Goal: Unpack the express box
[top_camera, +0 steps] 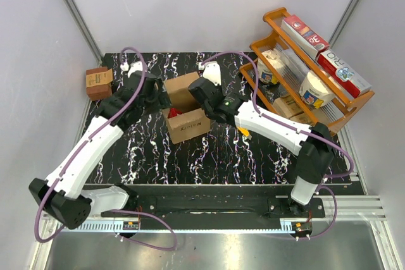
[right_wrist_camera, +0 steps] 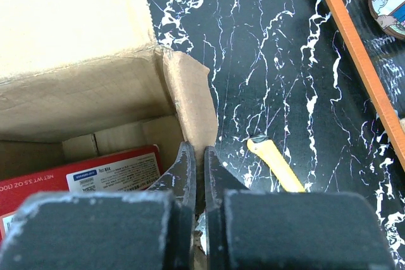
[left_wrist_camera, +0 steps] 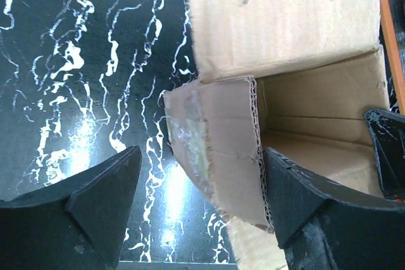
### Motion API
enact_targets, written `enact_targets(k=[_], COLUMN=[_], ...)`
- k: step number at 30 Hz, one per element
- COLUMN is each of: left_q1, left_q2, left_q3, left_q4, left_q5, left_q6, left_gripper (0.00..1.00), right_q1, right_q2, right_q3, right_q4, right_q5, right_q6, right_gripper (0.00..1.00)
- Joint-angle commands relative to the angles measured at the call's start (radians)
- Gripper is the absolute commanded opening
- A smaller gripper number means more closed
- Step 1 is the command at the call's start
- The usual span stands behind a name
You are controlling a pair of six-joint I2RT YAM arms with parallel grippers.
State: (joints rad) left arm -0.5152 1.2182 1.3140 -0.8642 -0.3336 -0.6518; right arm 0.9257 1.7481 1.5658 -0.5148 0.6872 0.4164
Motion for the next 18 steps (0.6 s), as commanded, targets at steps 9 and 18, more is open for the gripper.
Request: enact_targets(k=[9, 18], left_q1=[0.041, 0.064], left_q2=[-0.103, -0.143], left_q3=[-0.068, -0.117], left_q4=[-0.044, -0.070], left_q5=[-0.048, -0.065], left_q6=[0.020, 0.024], left_gripper=[0.57, 0.49], right_q1=[-0.005, -0.005], right_q2=[0.017, 0.024], right_q3=[0.065, 0.074], right_q4=[-0.016, -0.024], right_q5=[0.051, 0.041], right_q6=[0.007, 0.002], right_gripper=[0.00, 0.00])
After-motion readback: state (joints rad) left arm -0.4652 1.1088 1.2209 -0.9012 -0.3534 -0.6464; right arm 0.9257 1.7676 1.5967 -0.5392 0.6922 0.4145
